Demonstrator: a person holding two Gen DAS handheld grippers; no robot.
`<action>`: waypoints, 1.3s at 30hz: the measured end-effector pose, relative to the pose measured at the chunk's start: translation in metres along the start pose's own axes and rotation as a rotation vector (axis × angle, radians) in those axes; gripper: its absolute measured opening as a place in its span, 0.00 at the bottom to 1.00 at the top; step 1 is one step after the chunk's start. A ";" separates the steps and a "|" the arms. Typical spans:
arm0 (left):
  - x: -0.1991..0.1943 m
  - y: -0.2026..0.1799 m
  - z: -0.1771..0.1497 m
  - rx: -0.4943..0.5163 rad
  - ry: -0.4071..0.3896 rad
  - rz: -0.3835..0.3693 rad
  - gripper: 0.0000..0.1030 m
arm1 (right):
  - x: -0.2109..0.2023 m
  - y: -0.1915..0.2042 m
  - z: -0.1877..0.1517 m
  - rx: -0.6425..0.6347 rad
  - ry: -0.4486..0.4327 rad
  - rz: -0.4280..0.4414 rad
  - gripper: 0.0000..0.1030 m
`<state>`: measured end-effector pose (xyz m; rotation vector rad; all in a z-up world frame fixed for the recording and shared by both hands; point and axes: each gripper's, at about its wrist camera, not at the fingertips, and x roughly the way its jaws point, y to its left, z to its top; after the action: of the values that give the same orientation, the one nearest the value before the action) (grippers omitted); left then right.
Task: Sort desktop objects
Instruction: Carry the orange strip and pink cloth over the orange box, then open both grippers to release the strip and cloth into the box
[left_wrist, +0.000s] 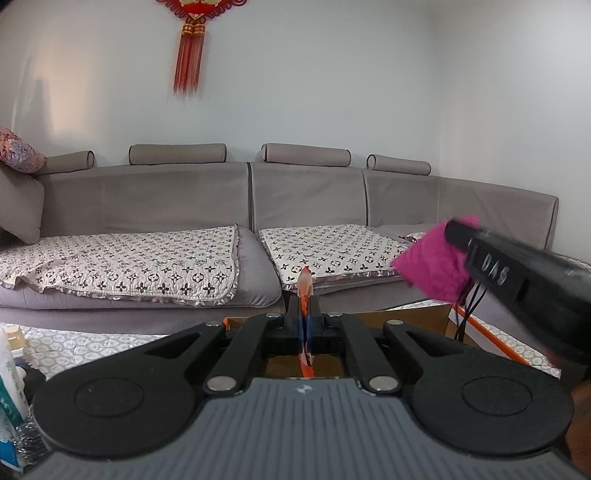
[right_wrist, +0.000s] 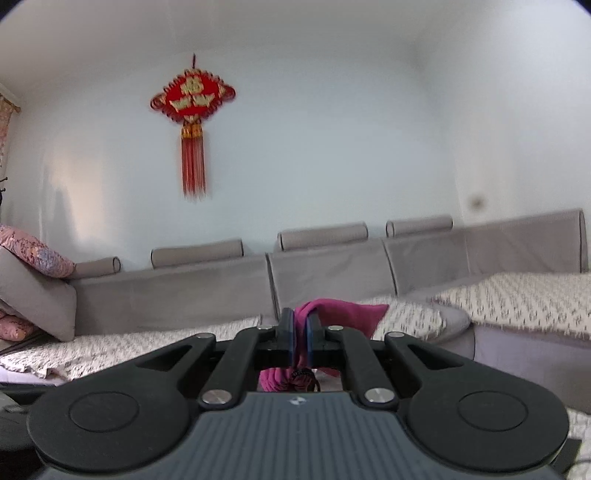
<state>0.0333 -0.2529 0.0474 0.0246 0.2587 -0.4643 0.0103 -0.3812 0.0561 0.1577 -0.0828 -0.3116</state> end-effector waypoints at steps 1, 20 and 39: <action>0.000 0.001 0.000 -0.001 0.001 -0.001 0.05 | 0.001 -0.001 0.001 0.007 -0.011 -0.001 0.05; 0.007 -0.004 -0.017 0.002 0.150 0.000 0.06 | 0.033 0.000 -0.031 0.035 0.262 -0.070 0.06; 0.007 -0.006 -0.014 -0.010 0.177 0.020 0.48 | 0.027 0.006 -0.045 -0.006 0.403 -0.127 0.39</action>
<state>0.0333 -0.2599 0.0328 0.0589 0.4343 -0.4412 0.0425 -0.3771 0.0143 0.2176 0.3285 -0.4017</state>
